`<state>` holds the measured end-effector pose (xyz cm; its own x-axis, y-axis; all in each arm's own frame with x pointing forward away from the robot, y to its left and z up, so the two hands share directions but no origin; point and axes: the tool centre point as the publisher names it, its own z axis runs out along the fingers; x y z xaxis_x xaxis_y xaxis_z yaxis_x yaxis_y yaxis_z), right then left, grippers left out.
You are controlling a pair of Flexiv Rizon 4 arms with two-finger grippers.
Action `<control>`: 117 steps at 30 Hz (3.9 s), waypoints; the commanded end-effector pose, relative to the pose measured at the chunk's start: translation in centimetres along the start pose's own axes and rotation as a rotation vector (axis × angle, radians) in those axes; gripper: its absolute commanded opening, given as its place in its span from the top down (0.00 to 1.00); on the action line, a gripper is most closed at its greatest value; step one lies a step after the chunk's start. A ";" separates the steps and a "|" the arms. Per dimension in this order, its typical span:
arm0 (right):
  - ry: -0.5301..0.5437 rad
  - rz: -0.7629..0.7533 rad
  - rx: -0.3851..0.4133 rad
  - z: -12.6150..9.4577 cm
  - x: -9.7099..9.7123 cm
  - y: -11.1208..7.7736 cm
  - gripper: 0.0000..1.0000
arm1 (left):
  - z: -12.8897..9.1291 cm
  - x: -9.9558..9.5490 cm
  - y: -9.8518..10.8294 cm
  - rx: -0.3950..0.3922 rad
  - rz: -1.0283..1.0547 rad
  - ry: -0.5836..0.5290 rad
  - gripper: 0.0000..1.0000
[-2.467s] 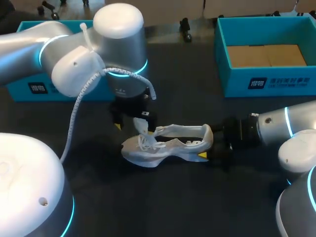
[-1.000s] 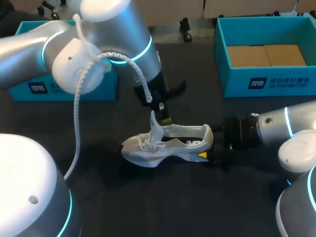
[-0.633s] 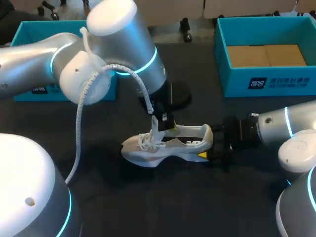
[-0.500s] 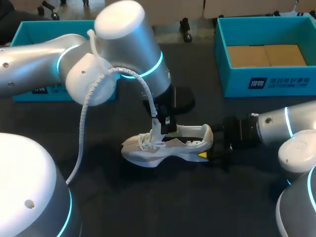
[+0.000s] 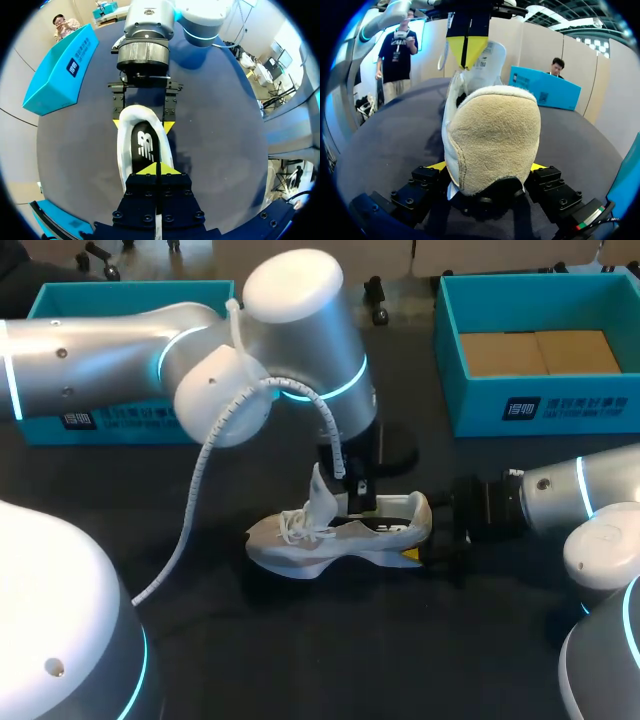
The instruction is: Take the shoe out of the shoebox, open the shoe tongue, remove and reinsert the insole, then place the shoe into the shoebox
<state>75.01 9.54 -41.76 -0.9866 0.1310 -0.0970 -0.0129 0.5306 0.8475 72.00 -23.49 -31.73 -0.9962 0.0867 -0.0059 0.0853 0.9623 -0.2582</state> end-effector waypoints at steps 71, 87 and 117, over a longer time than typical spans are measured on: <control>-0.001 0.001 0.008 0.6 0.0 0.0 1.00 | 8.5 0.4 2.1 -0.097 0.113 0.169 0.56; -0.001 0.001 0.008 0.6 0.0 0.0 1.00 | 11.2 -0.8 3.0 -0.040 0.133 0.044 0.51; -0.001 0.001 0.008 0.6 0.0 0.0 1.00 | 9.9 -3.0 4.0 -0.025 0.152 -0.063 1.00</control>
<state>75.09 9.64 -41.83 -0.9865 0.1318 -0.0971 -0.0127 0.5300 0.8479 74.14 -22.69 -41.21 -0.9708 0.2147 -0.1073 0.2339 0.9466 -0.2218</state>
